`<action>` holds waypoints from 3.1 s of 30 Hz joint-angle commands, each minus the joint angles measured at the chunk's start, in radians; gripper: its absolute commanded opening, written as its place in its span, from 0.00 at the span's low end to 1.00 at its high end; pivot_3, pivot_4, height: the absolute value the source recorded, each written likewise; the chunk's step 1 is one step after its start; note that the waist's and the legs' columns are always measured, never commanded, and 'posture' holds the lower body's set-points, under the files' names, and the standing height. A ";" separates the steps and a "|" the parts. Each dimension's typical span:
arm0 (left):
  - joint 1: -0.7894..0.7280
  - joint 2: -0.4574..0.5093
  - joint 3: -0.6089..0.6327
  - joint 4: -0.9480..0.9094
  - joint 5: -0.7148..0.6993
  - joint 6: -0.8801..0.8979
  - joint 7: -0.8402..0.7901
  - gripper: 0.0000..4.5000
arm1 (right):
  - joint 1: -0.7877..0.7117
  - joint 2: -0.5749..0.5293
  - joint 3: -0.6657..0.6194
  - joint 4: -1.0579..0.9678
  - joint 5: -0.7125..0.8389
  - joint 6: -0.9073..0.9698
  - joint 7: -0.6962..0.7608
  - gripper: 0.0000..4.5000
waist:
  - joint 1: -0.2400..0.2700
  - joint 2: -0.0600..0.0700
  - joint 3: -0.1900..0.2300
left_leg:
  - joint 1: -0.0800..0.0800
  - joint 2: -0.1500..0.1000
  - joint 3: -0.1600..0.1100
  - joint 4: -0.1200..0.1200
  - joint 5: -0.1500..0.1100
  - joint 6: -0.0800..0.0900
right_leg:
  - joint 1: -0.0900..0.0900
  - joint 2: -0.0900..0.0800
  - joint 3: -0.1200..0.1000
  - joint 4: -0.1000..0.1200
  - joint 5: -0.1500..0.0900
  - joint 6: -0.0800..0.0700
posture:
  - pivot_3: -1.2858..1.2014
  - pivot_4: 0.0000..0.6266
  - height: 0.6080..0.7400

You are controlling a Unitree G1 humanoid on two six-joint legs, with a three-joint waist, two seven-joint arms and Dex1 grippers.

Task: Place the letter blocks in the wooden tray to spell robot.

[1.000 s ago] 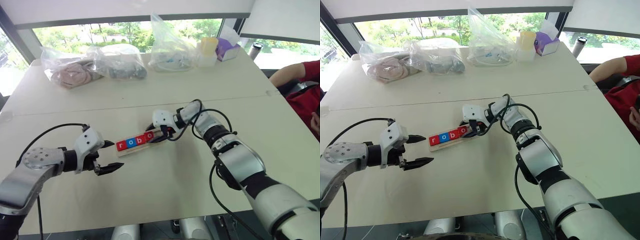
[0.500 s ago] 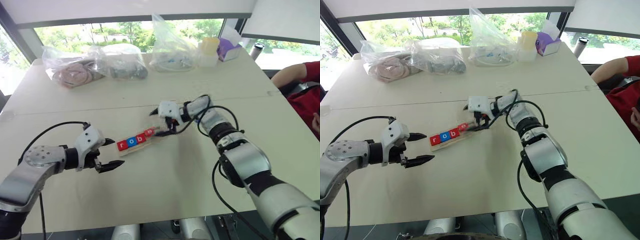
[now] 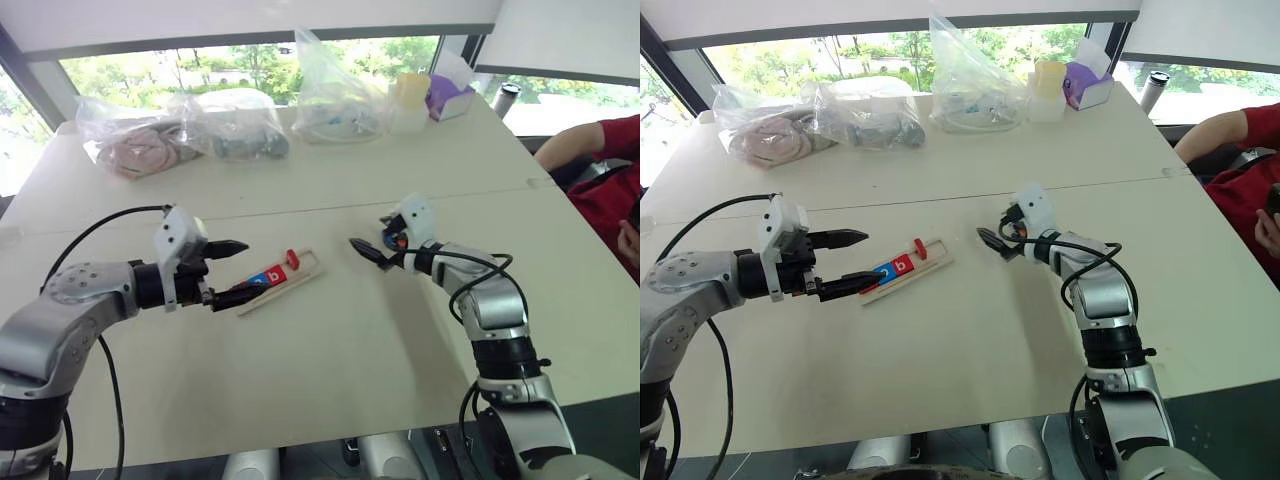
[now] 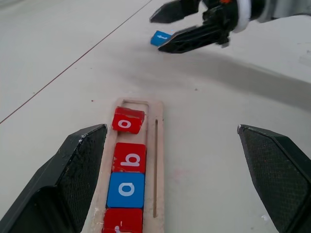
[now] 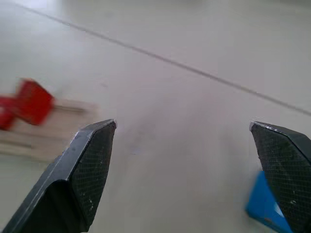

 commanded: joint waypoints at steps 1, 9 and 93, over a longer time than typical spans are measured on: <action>-0.020 0.058 -0.038 0.082 0.097 -0.092 -0.054 1.00 | -0.031 -0.028 0.022 -0.035 -0.003 -0.004 -0.021 1.00 | 0.000 0.000 0.000 | 0.001 0.000 0.000 0.000 0.000 0.000 | 0.001 0.000 0.000 0.000 -0.001 -0.003 | 0.52 0.24 1.00; -0.004 0.075 -0.042 0.149 0.158 -0.162 -0.092 1.00 | -0.078 0.037 0.170 -0.096 0.054 0.034 0.014 1.00 | 0.002 0.000 0.000 | -0.002 0.000 0.001 0.000 0.001 -0.001 | -0.001 -0.001 0.000 -0.001 0.001 0.000 | 0.52 0.24 1.00; 0.053 0.014 -0.077 0.106 0.222 -0.189 -0.042 1.00 | -0.082 -0.091 0.378 -0.018 0.038 -0.058 -0.142 0.99 | 0.009 -0.001 0.000 | -0.005 -0.001 0.001 -0.001 0.000 -0.001 | -0.003 -0.002 0.000 -0.005 -0.002 0.004 | 0.52 0.24 1.00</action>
